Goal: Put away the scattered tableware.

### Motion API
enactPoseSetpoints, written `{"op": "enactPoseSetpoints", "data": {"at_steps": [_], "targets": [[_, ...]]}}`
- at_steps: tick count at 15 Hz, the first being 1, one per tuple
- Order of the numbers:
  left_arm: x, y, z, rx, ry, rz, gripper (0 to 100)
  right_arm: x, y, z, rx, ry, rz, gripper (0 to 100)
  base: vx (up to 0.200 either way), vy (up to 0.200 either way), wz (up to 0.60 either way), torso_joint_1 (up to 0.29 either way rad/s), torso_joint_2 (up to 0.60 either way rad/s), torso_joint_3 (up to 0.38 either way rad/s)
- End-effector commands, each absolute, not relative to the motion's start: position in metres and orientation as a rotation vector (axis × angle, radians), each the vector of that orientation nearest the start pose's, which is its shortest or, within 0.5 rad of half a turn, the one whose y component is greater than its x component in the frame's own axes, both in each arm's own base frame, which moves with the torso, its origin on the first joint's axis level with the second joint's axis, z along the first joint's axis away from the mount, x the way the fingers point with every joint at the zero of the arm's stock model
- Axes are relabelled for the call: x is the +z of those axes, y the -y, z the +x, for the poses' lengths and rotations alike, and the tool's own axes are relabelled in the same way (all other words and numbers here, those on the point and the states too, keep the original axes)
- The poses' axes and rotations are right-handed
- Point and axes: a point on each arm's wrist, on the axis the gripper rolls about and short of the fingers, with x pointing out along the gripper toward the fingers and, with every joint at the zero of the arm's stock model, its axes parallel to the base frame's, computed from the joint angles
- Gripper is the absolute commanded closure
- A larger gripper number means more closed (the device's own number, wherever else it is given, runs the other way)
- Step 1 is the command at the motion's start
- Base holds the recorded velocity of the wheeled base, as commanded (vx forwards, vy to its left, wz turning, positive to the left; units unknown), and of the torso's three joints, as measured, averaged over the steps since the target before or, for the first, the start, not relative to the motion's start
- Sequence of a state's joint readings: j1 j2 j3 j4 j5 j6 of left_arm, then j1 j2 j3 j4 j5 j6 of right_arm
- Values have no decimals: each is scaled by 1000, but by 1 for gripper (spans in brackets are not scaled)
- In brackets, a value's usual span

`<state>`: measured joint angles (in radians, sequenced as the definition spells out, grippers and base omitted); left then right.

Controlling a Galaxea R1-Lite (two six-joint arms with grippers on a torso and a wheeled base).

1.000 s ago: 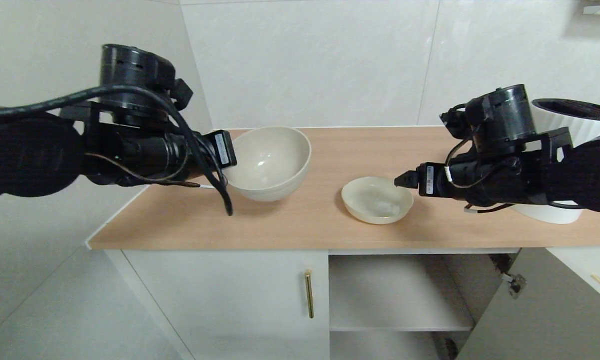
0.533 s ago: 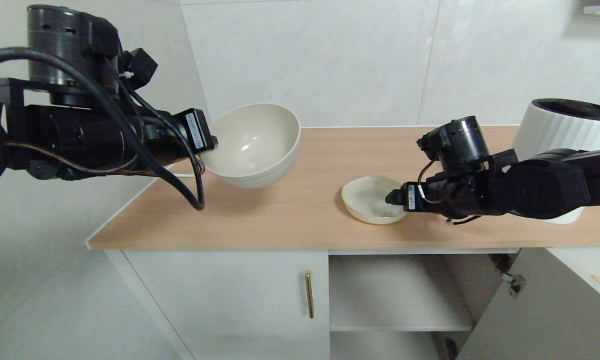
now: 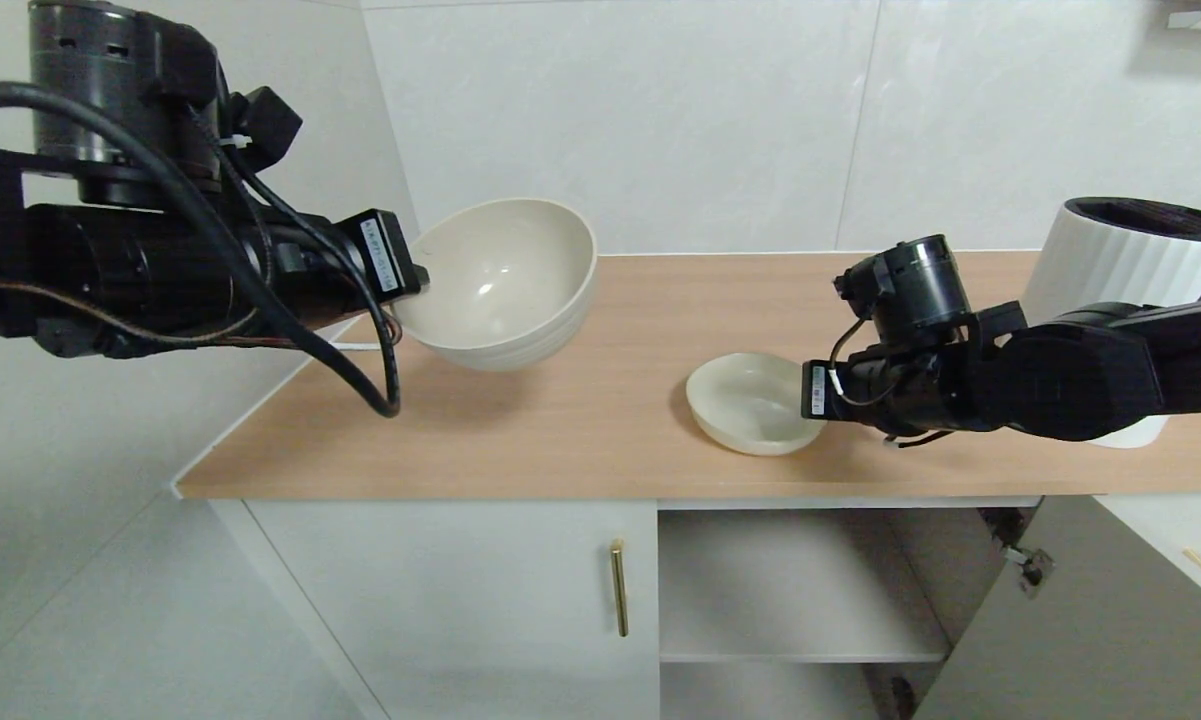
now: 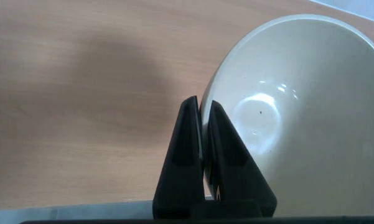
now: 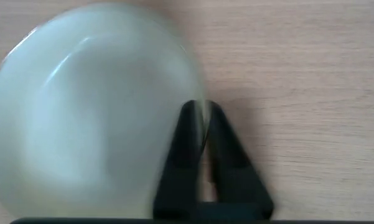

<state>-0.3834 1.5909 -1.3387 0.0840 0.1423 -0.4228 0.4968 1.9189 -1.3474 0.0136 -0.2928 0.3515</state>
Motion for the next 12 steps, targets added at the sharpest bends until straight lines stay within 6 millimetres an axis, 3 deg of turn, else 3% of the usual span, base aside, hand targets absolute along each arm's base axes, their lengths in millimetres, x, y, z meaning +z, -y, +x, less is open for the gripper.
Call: {"op": "enactPoseSetpoints", "data": {"at_steps": [1, 6, 11, 12], "targets": [[298, 104, 266, -169, -363, -331, 100, 203, -172, 325, 116, -552, 121, 100, 0, 0, 0, 0, 0, 0], [298, 102, 256, -177, -365, -328, 100, 225, -174, 298, 167, -513, 131, 100, 0, 0, 0, 0, 0, 0], [284, 107, 206, -268, -407, -282, 100, 245, -165, 241, 248, -490, 124, 100, 0, 0, 0, 0, 0, 0], [271, 106, 195, -269, -445, -265, 100, 241, -158, 224, 246, -521, 104, 100, 0, 0, 0, 0, 0, 0]]}}
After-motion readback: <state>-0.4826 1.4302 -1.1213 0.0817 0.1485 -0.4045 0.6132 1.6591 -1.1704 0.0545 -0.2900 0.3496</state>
